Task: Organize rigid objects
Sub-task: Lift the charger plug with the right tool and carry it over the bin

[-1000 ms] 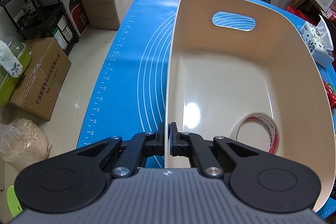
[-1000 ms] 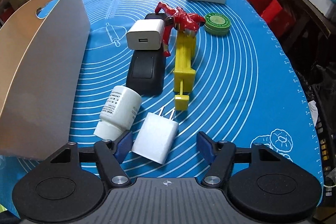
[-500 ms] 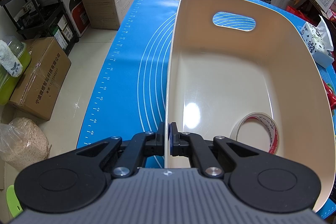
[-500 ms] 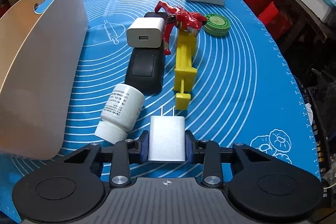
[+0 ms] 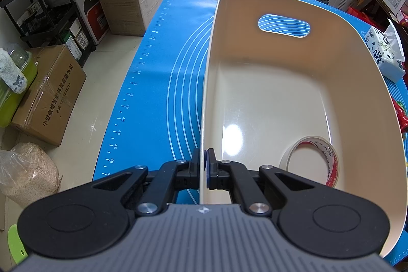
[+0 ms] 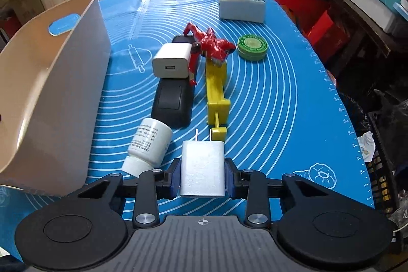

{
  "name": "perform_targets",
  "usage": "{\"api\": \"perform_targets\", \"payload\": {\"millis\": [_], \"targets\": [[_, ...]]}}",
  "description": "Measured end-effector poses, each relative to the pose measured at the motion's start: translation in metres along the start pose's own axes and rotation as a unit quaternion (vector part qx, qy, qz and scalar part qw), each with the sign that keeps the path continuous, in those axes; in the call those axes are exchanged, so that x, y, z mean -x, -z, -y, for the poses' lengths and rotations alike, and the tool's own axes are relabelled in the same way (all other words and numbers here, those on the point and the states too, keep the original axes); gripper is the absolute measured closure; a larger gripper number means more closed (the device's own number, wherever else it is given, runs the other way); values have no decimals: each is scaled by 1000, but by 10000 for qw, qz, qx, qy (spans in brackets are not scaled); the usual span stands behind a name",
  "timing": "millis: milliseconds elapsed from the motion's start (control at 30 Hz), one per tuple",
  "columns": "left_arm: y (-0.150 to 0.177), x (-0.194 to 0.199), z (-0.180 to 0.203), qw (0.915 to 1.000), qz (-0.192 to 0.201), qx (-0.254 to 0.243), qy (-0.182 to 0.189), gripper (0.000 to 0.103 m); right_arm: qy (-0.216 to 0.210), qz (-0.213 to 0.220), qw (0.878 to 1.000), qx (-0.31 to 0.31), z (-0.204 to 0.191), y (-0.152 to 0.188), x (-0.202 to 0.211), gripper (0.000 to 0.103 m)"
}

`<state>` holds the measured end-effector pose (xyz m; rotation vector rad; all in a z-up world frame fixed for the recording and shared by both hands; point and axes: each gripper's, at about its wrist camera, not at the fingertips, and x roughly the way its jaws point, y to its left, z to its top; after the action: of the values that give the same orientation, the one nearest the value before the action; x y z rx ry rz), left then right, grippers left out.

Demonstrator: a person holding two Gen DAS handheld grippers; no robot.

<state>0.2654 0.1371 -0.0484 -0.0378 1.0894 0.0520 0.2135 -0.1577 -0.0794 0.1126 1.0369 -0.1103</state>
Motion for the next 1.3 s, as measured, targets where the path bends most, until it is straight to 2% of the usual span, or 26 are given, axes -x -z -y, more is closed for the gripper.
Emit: {"api": "perform_targets", "payload": {"millis": [200,500,700,867,1033,1167,1300], "targets": [[0,0,0,10000,-1,-1,0,98,-72,231,9997,50,-3,-9,16,60],[0,-1,1,10000,2,-12,-6,98,-247,843,9961,84,-14,-34,49,60],[0,-1,1,10000,1,-10,-5,98,-436,1209,9914,227,-36,-57,61,60],[1,-1,3,10000,3,-22,-16,98,-751,1436,9858,433,-66,-76,63,60],[2,-1,3,10000,0,-23,-20,98,-1051,1540,9795,761,-103,-88,57,60],[2,-2,3,10000,-5,-26,-26,98,-1371,1499,9762,757,-125,-92,54,60],[2,-2,3,10000,2,-36,-22,98,-1479,1414,9746,912,-147,-90,47,60]]}}
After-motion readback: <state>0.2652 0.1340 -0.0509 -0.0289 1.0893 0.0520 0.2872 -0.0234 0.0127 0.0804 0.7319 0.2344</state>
